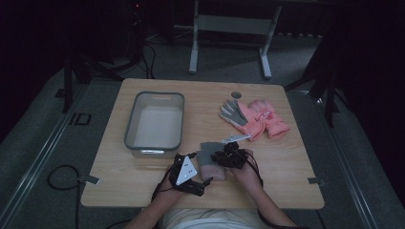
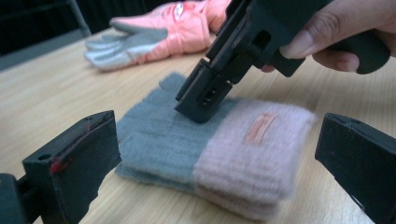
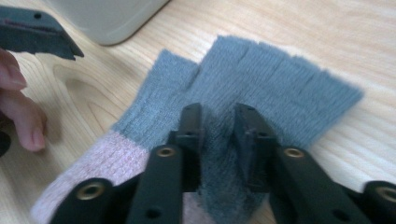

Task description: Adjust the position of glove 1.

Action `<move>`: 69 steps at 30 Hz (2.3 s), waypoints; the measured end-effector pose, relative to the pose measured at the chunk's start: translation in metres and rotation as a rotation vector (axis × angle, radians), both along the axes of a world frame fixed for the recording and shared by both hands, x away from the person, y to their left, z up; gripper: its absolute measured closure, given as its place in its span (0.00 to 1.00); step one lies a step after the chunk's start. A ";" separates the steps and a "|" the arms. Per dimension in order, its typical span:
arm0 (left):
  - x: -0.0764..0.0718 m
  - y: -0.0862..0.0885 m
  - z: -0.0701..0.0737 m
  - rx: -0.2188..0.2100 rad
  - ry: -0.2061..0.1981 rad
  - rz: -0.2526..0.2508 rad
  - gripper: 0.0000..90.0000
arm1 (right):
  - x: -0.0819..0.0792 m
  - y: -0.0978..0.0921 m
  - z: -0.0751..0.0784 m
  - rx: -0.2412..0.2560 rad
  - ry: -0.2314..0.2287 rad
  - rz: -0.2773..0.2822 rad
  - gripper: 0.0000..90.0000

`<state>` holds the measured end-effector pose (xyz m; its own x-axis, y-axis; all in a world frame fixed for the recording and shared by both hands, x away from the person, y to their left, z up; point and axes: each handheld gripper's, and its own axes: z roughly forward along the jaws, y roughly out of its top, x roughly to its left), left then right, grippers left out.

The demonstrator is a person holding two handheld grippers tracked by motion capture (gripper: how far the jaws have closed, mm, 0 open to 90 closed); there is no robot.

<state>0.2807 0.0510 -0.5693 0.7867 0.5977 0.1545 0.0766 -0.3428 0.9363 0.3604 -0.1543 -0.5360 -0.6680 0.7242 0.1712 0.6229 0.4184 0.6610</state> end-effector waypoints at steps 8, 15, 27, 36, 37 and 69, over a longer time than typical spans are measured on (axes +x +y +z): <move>-0.005 -0.005 0.014 0.009 -0.020 -0.009 0.00 | 0.002 -0.029 0.025 0.048 -0.067 -0.032 0.67; 0.005 -0.014 0.018 0.049 0.091 -0.054 0.02 | 0.007 -0.044 0.033 0.051 -0.088 -0.052 0.69; 0.012 -0.025 0.014 0.172 0.078 -0.169 0.17 | 0.024 -0.029 0.021 0.045 -0.066 -0.081 0.66; 0.011 -0.031 0.001 0.314 0.038 -0.193 0.29 | 0.042 -0.020 -0.005 0.031 0.025 -0.117 0.47; 0.011 -0.032 0.000 0.328 0.033 -0.184 0.29 | 0.044 -0.020 -0.008 0.025 0.038 -0.118 0.46; 0.029 -0.019 0.016 0.357 0.139 -0.190 0.70 | 0.042 0.002 0.002 0.177 0.122 -0.051 0.82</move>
